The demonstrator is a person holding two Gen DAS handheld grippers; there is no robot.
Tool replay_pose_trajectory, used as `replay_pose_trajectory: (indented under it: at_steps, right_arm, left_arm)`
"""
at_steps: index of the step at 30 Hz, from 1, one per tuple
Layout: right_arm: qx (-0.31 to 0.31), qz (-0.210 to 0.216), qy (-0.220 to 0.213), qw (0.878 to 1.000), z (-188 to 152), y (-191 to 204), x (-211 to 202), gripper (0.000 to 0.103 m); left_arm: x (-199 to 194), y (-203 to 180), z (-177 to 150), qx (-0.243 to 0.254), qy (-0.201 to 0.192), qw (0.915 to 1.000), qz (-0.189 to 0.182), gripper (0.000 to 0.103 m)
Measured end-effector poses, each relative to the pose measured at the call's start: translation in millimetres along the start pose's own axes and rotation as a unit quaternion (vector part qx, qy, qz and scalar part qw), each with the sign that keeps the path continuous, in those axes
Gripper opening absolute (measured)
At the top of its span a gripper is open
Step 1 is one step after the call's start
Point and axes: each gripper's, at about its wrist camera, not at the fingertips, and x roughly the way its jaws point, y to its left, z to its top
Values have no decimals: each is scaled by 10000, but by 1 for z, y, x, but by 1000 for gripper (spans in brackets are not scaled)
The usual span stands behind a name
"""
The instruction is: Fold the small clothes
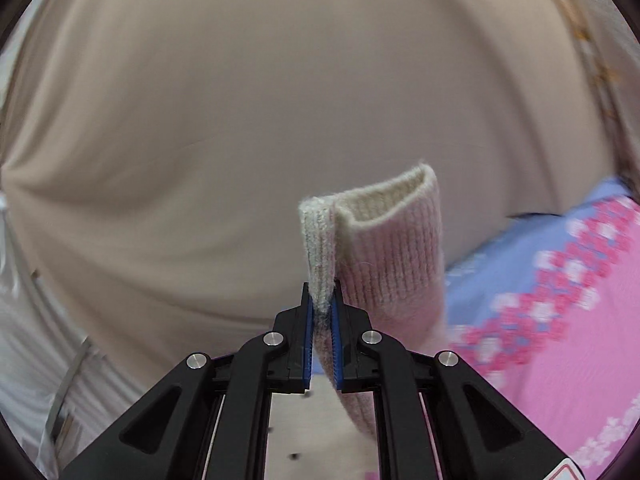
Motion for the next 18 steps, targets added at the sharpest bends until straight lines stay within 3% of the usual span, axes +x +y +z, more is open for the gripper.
replay_pose_trajectory:
  at_steps: [5,9,12,13,16,18]
  right_arm:
    - [-668,618,595,9941,-39,112,63,7]
    - [-1034,847,1394,9812,-102,176,141,8]
    - [-1428,779,2023,9657,-165,220,191,10]
    - [-1507,778,2261,9592,-186,228,208,15]
    - [-1850,342,3097,9321,-261,241,259,21]
    - [-1995,103,3139,9282,-281,242,258,21]
  left_arm:
    - [-2,40,5,-307,-104,9995,-5,96]
    - [3,77,6,-632,-105,9979,31,96]
    - [8,106,7,-885,-80,9960,70,96]
    - [10,114,8,-960,-65,9953,79,96]
    - [21,139,11,-1170,56,9931,45,96]
    - [30,151,15,-1264,142,9919,15,96]
